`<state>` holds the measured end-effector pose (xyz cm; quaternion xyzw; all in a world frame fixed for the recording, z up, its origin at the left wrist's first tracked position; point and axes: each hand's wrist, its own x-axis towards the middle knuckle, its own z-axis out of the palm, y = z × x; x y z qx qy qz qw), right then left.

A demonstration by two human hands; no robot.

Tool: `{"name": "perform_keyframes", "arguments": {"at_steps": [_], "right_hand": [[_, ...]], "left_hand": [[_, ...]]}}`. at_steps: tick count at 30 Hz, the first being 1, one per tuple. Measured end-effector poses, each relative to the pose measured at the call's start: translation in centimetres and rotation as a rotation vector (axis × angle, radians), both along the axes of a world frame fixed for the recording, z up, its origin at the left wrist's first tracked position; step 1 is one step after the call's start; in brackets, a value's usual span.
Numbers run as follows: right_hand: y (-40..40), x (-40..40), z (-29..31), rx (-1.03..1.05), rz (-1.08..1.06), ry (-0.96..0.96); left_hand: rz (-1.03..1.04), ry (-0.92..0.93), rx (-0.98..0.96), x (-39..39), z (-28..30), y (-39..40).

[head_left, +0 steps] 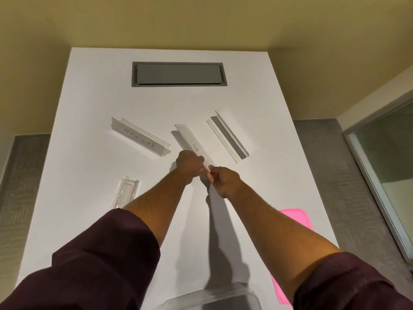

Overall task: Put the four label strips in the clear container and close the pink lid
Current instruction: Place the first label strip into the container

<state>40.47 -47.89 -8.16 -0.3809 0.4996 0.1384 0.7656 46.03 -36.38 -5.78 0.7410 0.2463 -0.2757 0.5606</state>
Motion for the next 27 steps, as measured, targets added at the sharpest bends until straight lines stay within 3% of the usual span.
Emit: {"name": "perform_keyframes", "arguments": {"at_steps": [9, 13, 18, 25, 27], "right_hand": [[0.5, -8.6, 5.1, -0.104, 0.232, -0.241], [0.9, -12.7, 7.3, -0.404, 0.467, -0.236], [1.8, -16.9, 9.5, -0.481, 0.568, -0.455], [2.3, -22.4, 12.2, -0.609, 0.643, -0.525], [2.0, -24.1, 13.1, -0.637, 0.685, -0.546]], "left_hand": [[-0.042, 0.024, -0.212, -6.1, 4.2, 3.4], [-0.028, 0.020, -0.282, -10.3, 6.7, 5.0], [0.031, 0.006, -0.374, -16.1, 9.1, 6.6], [-0.107, -0.118, -0.216, -23.0, 10.5, 9.8], [-0.066, -0.171, -0.224, -24.8, 10.9, 11.7]]}}
